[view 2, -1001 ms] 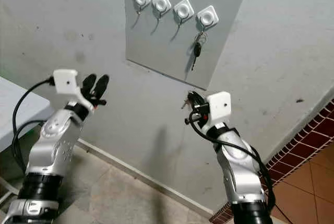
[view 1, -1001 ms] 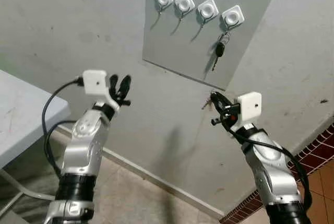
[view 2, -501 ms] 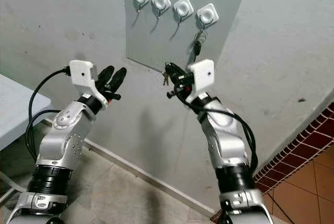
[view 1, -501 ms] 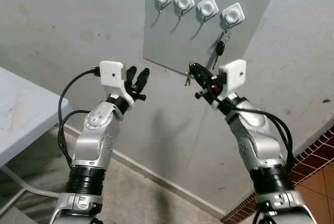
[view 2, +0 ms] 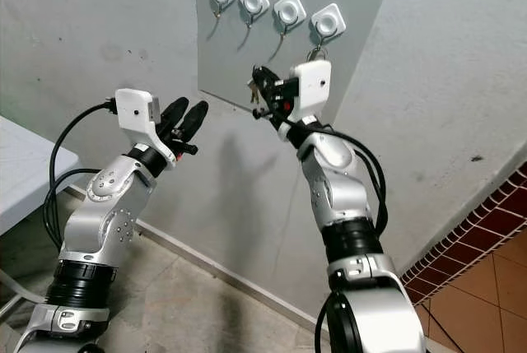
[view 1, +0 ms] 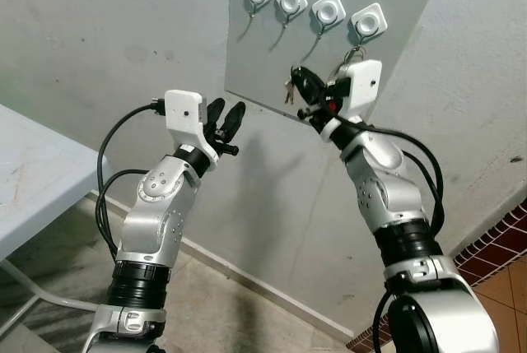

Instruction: Hang keys on a hook

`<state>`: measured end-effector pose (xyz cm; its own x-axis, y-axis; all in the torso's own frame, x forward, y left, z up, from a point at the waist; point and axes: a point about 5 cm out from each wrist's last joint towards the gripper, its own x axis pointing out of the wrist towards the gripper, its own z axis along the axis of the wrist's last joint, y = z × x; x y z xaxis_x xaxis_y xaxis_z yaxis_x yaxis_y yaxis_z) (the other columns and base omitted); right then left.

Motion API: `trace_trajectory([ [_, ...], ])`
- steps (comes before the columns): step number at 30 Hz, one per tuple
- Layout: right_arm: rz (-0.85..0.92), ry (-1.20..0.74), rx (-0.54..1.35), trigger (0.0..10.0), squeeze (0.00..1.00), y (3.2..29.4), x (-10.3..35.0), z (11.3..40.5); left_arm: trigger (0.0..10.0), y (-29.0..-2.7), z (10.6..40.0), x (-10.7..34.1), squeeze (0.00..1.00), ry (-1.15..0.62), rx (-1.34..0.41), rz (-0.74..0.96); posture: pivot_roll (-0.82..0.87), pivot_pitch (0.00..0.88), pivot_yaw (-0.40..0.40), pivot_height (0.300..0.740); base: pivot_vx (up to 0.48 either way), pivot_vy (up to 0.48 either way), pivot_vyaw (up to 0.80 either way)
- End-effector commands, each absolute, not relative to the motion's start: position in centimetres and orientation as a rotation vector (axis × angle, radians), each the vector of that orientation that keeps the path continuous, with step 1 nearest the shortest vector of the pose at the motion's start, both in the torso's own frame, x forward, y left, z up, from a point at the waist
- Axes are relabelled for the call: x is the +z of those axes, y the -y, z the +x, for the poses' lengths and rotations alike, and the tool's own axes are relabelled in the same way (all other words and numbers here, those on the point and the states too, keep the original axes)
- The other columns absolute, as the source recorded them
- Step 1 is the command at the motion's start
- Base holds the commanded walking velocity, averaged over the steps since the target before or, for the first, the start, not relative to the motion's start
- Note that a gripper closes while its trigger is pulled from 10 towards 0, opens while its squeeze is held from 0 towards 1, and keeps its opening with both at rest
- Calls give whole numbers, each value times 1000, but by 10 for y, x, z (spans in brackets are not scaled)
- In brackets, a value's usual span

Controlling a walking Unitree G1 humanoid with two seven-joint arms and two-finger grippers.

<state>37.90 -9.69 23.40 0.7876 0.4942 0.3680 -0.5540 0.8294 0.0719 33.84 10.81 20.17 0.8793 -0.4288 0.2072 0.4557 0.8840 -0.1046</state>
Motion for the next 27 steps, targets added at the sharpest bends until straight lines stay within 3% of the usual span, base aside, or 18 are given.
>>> trace_trajectory([
  [1,228,398,544,10000,0,102,248,382,10000,-101,337,212,0,207,-497,-148,195,0,-116,736,0,0,0],
  [27,415,394,518,10000,0,103,263,396,10000,-99,335,216,0,207,-514,-157,194,0,-110,736,0,0,0],
])
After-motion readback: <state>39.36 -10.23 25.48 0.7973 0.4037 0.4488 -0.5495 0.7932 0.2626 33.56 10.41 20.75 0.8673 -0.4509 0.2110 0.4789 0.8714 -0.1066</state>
